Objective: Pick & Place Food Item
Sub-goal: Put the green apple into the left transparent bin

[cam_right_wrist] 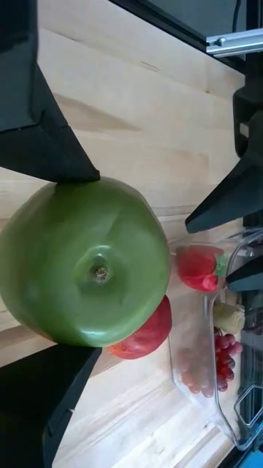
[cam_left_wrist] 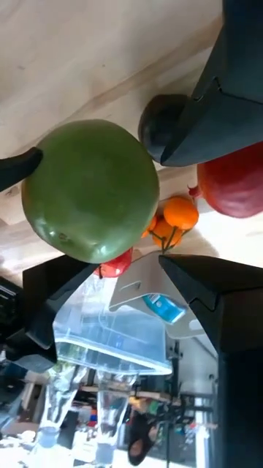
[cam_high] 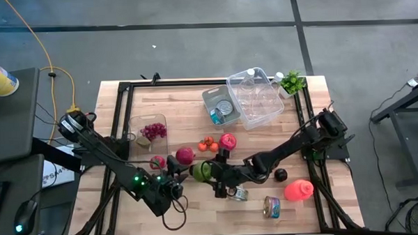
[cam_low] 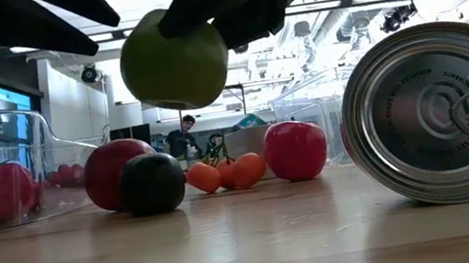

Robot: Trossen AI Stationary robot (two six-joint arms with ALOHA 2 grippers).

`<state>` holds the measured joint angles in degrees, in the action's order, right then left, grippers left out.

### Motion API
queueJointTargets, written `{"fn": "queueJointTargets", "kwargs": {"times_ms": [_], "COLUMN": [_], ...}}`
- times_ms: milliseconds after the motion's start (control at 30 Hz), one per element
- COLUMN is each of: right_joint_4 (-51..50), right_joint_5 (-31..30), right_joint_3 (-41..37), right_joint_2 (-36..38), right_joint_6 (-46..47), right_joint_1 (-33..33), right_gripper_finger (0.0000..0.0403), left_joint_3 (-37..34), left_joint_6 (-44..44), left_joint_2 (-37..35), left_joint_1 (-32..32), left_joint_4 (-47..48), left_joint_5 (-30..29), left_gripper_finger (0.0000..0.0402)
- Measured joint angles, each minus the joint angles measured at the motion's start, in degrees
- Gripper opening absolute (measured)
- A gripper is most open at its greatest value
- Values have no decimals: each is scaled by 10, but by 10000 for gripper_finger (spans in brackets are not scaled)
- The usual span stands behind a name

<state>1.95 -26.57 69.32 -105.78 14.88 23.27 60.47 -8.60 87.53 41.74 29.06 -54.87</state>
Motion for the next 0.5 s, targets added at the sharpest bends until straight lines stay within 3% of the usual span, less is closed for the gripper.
{"fn": "queueJointTargets", "kwargs": {"times_ms": [333, 433, 500], "right_joint_4": [0, 7, 27], "right_joint_5": [0, 8, 49], "right_joint_3": [0, 0, 6], "right_joint_2": [0, 0, 0], "right_joint_6": [-2, -2, -11], "right_joint_1": [0, -2, -9], "right_gripper_finger": [309, 311, 311], "left_joint_3": [0, 0, 0], "left_joint_6": [28, 9, -8], "left_joint_2": [0, -2, -2], "left_joint_1": [15, 47, 75], "left_joint_4": [1, -21, -60], "left_joint_5": [-10, -91, -170], "left_gripper_finger": [196, 196, 196]}}
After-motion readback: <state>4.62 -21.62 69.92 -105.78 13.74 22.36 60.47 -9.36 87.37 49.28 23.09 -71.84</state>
